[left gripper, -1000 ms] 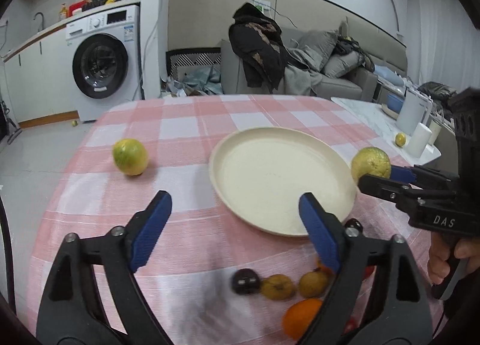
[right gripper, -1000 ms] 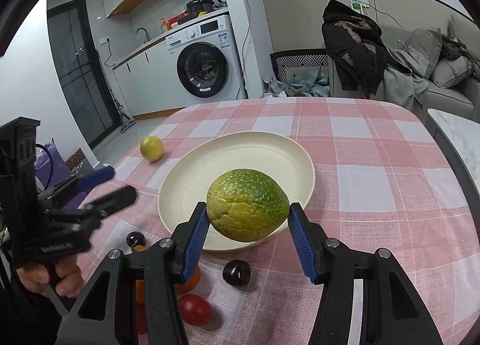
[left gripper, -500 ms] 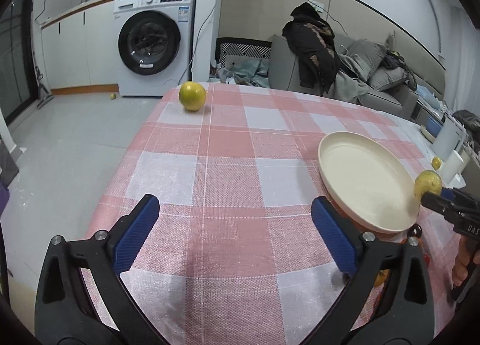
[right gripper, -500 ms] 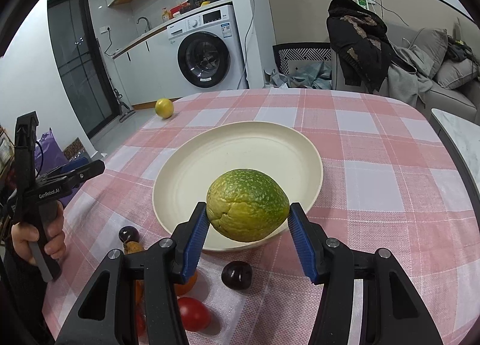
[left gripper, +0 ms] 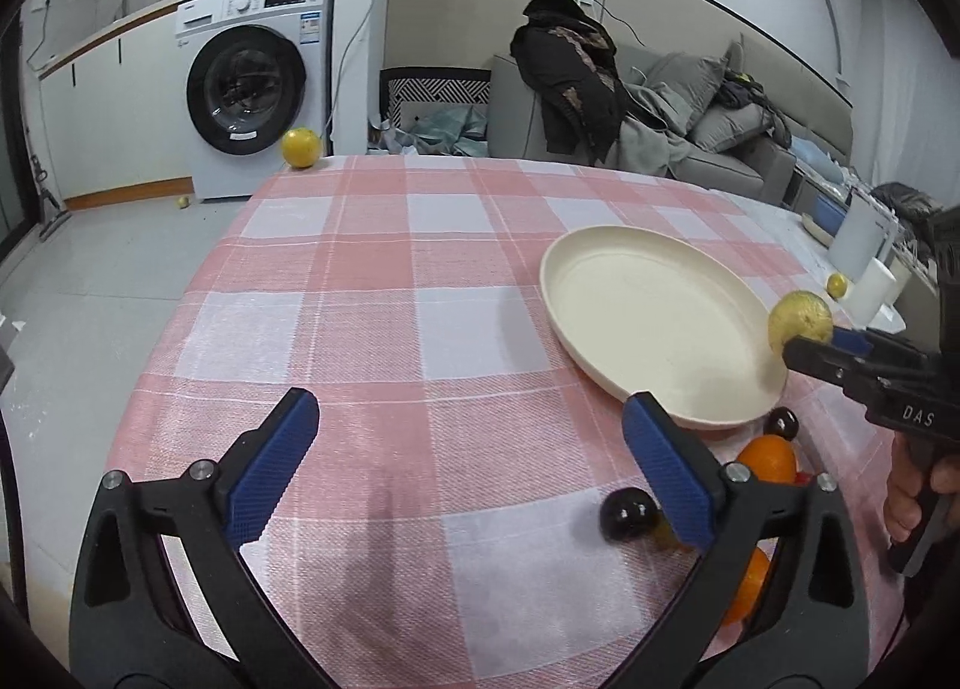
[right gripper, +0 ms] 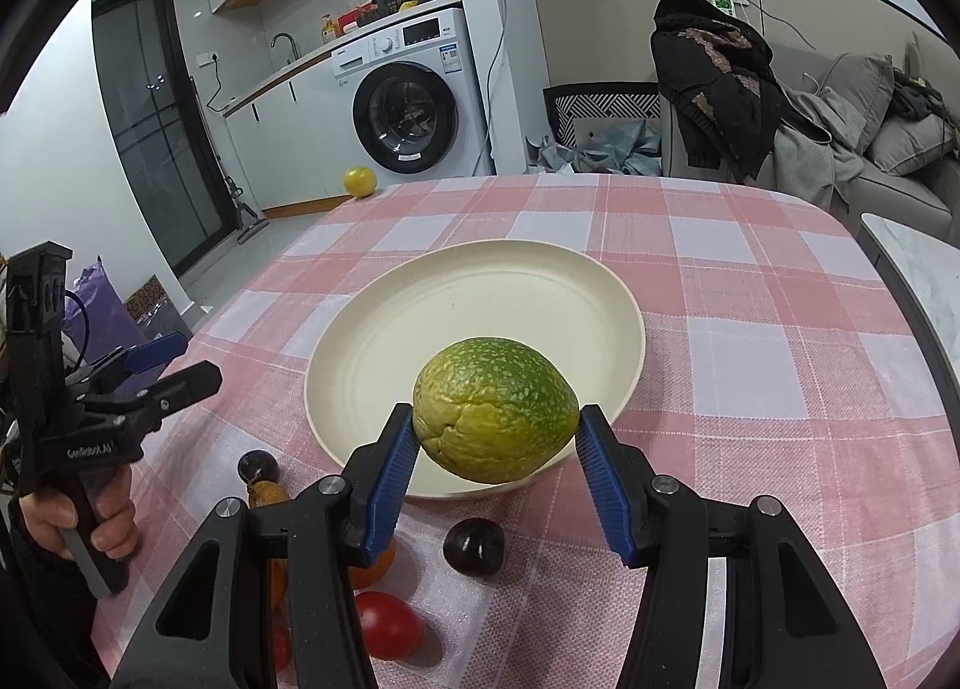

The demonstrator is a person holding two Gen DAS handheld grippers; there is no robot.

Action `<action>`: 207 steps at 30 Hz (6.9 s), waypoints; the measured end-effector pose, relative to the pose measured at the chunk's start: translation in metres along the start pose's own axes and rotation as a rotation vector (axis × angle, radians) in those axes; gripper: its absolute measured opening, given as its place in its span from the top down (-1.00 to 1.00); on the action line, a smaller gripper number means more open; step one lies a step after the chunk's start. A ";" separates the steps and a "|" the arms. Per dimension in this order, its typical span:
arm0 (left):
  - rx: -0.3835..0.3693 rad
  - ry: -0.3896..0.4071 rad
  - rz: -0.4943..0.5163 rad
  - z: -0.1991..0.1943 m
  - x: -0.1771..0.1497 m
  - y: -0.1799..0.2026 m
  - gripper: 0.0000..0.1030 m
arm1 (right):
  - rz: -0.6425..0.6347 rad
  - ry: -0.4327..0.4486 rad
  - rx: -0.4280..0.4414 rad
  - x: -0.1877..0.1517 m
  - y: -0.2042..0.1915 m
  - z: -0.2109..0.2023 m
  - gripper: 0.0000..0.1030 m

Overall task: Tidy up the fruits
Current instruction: 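Lower the green mottled citrus onto the plate and open the right tool, then move the left tool to the mandarin orange and close around it, then lift the mandarin with the left tool while the right tool grasps the red tomato, then lower the mandarin onto the plate with the left tool while the right tool places the tomato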

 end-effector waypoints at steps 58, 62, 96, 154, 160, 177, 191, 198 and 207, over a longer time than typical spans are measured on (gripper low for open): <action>-0.176 -0.159 0.187 -0.027 -0.068 0.097 -0.96 | -0.089 -0.108 -0.031 -0.052 -0.013 -0.021 -0.97; -0.170 -0.164 0.180 -0.026 -0.069 0.095 -0.95 | -0.099 -0.133 -0.030 -0.060 -0.013 -0.019 -0.97; -0.208 -0.217 0.182 -0.021 -0.076 0.093 -0.81 | -0.214 -0.235 -0.050 -0.085 -0.036 0.002 -0.97; -0.330 -0.131 0.142 -0.052 -0.056 0.099 0.32 | -0.191 -0.065 0.009 -0.057 -0.046 -0.026 0.42; -0.308 -0.076 0.105 -0.051 -0.033 0.094 0.32 | -0.157 -0.027 0.006 -0.036 -0.041 -0.025 0.42; -0.197 0.003 0.125 -0.009 0.024 0.104 0.31 | -0.072 0.016 -0.003 0.014 -0.023 -0.004 0.42; -0.134 -0.011 0.126 0.035 0.030 0.106 0.31 | -0.008 -0.008 -0.048 0.013 0.004 0.019 0.42; -0.112 -0.013 0.119 0.038 0.030 0.102 0.21 | -0.004 0.001 -0.049 0.013 0.005 0.018 0.19; -0.062 0.061 0.132 0.005 0.029 0.089 -0.68 | 0.001 0.076 -0.063 0.012 0.012 -0.011 -0.66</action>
Point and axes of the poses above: each gripper's, at about its wrist camera, not at the fingertips, and z roughly the way its jaws point, y to its right, x to its top, the point moved 9 cm from there along z, roughly the way its jaws point, and after that the axes turned 3 degrees about -y, right-handed, at the moved point
